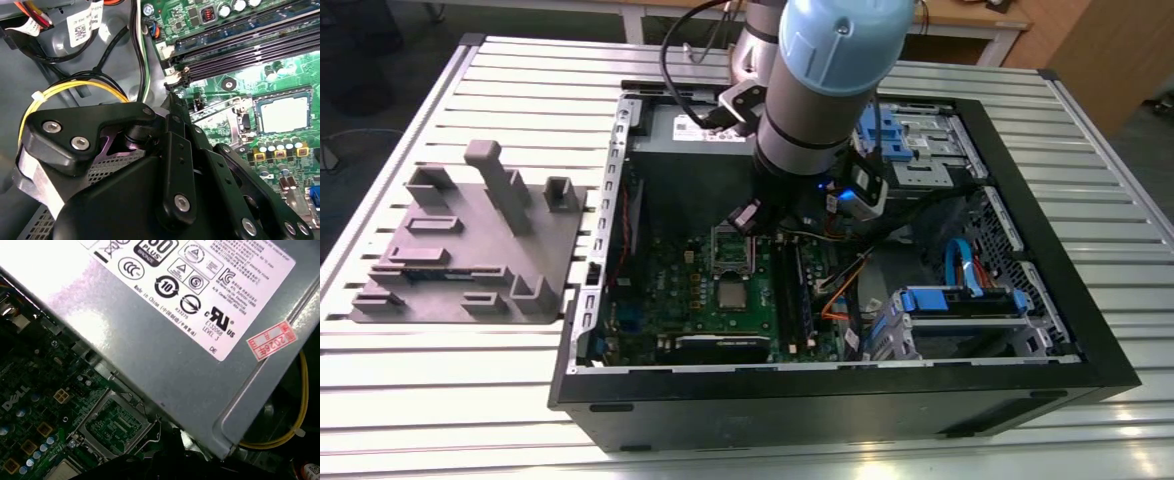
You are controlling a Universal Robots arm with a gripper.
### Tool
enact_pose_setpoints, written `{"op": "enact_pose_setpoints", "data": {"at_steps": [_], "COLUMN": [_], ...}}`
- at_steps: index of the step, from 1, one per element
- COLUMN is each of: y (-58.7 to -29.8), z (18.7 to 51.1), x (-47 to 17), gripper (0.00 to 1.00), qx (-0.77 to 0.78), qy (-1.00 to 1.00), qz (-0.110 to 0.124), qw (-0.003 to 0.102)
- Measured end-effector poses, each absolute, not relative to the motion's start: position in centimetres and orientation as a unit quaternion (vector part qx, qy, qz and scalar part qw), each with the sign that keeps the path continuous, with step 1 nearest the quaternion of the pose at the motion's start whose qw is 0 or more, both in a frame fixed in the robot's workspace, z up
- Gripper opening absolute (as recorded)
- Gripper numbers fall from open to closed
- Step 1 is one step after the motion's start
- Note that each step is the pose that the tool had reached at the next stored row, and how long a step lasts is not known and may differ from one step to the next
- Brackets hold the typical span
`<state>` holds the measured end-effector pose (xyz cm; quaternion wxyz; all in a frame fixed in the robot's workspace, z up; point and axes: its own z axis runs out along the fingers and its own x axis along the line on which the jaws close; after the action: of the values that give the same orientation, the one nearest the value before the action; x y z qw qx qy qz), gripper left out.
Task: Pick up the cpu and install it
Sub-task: 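Close the cpu cover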
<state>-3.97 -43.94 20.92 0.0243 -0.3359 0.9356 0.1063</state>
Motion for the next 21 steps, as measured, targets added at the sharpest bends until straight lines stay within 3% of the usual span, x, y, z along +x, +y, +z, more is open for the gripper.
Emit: {"op": "enact_pose_setpoints", "data": {"at_steps": [9, 15, 21], "y": [-43.64, -43.64, -43.59], "z": [20.41, 20.40, 20.87], "x": [-3.97, -4.03, -4.08], "gripper": [0.10, 0.10, 0.10], "qx": [-0.336, -0.336, -0.336], "qy": [0.936, 0.938, 0.938], "qz": [0.106, 0.086, 0.085], "qw": [0.024, 0.017, 0.016]}}
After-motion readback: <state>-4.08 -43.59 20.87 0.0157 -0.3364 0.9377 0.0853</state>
